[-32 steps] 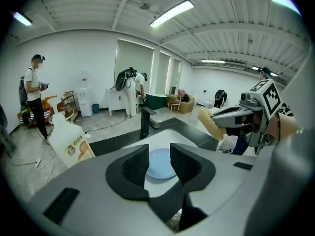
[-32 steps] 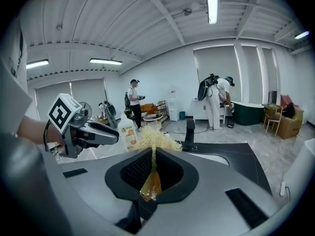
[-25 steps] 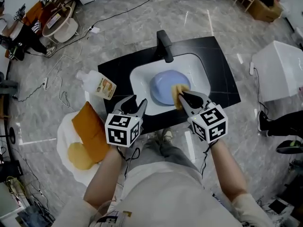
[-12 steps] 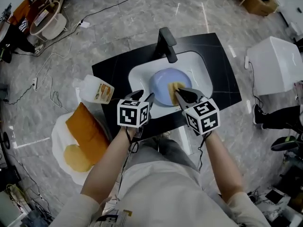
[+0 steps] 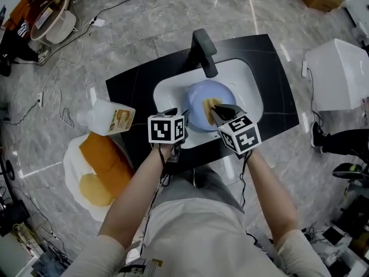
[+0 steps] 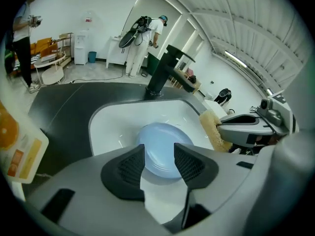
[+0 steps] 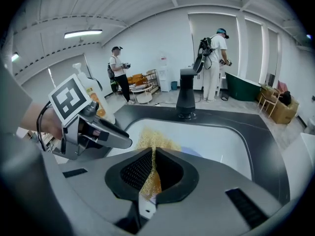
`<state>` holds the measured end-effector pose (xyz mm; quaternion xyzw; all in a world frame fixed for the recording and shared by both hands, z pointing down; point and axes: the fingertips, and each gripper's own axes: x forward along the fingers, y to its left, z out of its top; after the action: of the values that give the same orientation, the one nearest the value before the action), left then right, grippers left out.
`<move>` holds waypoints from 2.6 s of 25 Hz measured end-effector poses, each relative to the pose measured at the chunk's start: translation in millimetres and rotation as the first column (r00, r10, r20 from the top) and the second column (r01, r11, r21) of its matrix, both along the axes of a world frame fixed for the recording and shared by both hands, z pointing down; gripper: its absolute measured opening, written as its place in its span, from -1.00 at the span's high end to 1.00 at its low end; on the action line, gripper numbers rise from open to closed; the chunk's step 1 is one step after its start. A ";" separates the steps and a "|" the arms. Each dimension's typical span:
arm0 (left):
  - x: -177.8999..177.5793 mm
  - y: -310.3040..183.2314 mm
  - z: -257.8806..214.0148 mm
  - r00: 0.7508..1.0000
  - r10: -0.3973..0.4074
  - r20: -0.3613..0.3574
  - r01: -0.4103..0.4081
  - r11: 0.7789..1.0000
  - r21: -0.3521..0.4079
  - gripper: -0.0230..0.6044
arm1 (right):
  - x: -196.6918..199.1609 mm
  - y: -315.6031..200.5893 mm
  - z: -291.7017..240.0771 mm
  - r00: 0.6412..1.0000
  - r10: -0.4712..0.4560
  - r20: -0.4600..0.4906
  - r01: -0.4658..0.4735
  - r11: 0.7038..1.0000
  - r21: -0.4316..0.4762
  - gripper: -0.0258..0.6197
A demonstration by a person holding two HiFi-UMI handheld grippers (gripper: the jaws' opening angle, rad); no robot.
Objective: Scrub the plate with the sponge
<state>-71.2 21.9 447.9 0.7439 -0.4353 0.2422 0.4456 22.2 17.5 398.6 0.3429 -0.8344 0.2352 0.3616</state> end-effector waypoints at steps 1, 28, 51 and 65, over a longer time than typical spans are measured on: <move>1.4 -2.9 7.6 1.000 -0.006 0.000 0.006 1.000 -0.017 0.33 | 0.1 -2.9 6.9 1.000 -0.008 -0.005 0.008 1.000 -0.010 0.78; 13.6 -44.1 172.6 0.966 -0.255 0.046 0.256 0.912 -0.322 0.33 | -4.2 -45.6 180.5 0.928 -0.343 -0.143 0.306 0.924 -0.228 0.78; 21.1 -42.1 182.0 0.978 -0.207 -0.038 0.185 0.931 -0.315 0.82 | 1.1 -87.0 236.3 0.827 -0.422 -0.372 0.378 0.907 -0.188 0.78; 10.0 -49.0 180.2 0.962 -0.273 -0.004 0.262 0.929 -0.262 0.83 | 75.8 -17.1 215.7 0.604 -0.690 -0.398 0.499 0.717 -0.486 0.79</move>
<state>-61.3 -27.2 628.1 0.6177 -0.4881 0.2192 0.5763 98.0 0.4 614.3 0.0283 -0.7069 0.1234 0.6959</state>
